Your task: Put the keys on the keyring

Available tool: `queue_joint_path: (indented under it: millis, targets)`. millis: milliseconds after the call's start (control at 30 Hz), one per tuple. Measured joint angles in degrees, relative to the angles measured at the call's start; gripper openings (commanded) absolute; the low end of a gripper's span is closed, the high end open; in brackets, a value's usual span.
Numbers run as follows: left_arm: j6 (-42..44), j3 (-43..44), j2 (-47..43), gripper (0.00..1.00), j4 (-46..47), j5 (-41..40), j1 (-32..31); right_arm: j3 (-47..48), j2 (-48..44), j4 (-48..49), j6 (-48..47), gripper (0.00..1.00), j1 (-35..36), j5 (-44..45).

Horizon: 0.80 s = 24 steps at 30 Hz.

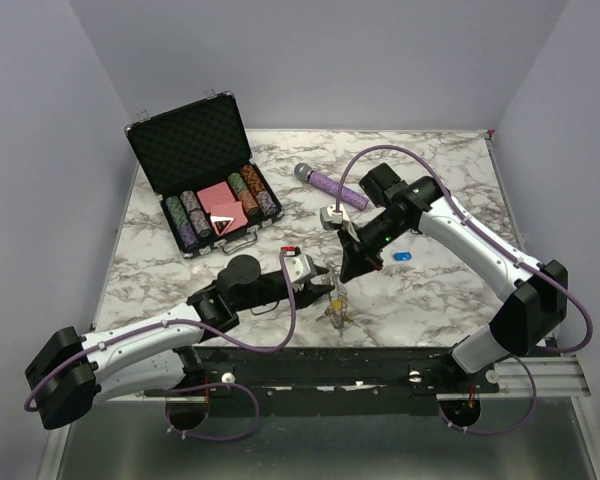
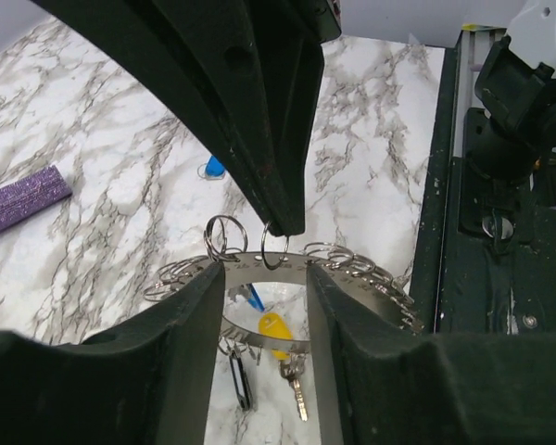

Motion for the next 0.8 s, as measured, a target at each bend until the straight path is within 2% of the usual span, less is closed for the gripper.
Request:
queue_joint_path:
  millis: [400,600,800]
  targets:
    - [-0.02,2.1,3.54,0.15,2.14,3.58,-0.11,0.0,0.0,-0.31,0.0,0.0,-0.02,-0.02]
    - [0.2,2.32,3.67,0.15,1.68,3.74,-0.11,0.0,0.0,-0.9,-0.02,0.0,0.0,-0.02]
    - [0.61,2.93,3.96,0.19,0.83,3.82,-0.11,0.0,0.0,-1.05,-0.07,0.0,0.2,-0.02]
